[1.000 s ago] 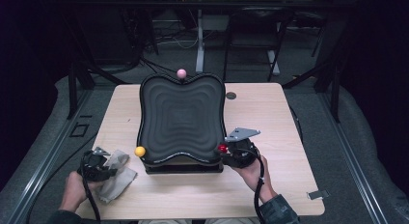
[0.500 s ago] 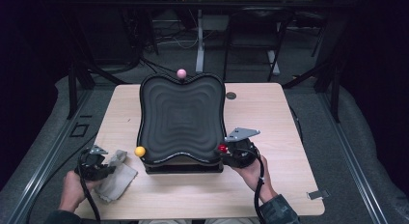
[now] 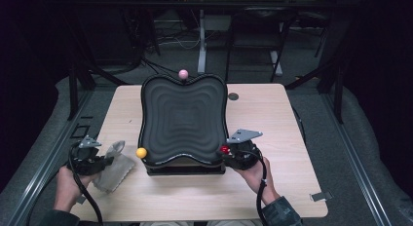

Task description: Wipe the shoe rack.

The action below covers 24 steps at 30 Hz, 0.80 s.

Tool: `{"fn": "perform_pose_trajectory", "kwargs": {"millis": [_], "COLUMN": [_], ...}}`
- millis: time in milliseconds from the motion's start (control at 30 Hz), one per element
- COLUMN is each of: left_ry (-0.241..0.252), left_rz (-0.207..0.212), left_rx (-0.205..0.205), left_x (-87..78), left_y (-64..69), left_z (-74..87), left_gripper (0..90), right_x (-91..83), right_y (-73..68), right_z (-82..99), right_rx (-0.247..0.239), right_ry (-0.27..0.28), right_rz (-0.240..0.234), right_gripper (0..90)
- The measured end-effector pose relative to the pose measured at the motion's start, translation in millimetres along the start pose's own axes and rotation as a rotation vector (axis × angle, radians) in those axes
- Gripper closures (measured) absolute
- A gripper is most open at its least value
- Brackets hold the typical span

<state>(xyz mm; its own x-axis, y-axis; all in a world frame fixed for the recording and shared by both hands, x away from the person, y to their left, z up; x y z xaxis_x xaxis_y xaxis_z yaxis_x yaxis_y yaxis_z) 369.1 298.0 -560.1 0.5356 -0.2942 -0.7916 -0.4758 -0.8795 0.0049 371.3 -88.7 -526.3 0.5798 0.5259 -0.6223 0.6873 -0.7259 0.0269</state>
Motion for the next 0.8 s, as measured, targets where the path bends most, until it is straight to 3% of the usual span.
{"fn": "perform_pose_trajectory", "kwargs": {"millis": [800], "left_ry": [0.095], "left_rz": [-0.052], "left_rx": [0.025], "left_x": [-50.8], "left_y": [-8.2], "left_z": [-61.5], "left_gripper": [82.0], "right_x": [0.1], "right_y": [0.5], "right_z": [0.2], "right_rx": [-0.018], "right_ry": [-0.003], "right_rz": [0.02], "right_gripper": [59.8]}}
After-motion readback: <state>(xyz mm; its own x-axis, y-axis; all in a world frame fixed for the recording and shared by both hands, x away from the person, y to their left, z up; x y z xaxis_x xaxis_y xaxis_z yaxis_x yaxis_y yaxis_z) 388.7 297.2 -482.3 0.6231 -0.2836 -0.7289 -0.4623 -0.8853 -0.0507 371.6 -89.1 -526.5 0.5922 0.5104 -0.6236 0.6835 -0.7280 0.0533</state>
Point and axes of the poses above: each handheld gripper's, and its own axes: x roughly forward along the jaws, z roughly out of its underside, y roughly to its right, the point moved 9 cm from there along x, roughly forward along the jaws, and after that the axes turned 2 degrees about z, right-handed, at the moved point
